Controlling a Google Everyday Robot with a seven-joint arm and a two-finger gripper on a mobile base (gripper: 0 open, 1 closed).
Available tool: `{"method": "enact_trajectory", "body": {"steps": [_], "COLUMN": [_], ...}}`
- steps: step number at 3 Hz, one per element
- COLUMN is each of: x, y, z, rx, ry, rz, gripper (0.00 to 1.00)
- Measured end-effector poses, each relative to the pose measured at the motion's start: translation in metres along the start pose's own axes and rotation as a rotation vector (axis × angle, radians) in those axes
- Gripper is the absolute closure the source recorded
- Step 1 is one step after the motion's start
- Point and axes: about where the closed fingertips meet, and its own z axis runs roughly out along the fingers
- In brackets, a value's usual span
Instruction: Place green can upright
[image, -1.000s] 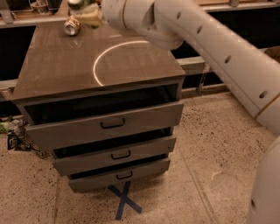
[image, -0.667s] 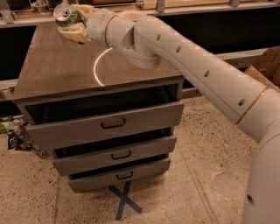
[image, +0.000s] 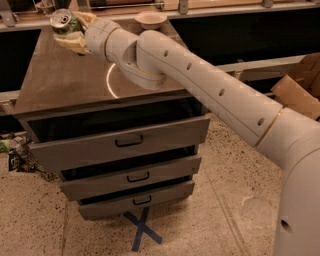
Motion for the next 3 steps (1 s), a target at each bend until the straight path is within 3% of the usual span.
{"method": "enact_trajectory", "body": {"steps": [1,2,3], "x": [0.009,0.000,-0.002], "y": [0.007,0.008,0.022], "z": [-0.007,-0.016,-0.023], "rx": [0.009,0.043,0.055], "ry": [0.044,0.045,0.035], "rz": [0.086,0.166,0.287], "gripper": [1.00,1.00,1.00]}}
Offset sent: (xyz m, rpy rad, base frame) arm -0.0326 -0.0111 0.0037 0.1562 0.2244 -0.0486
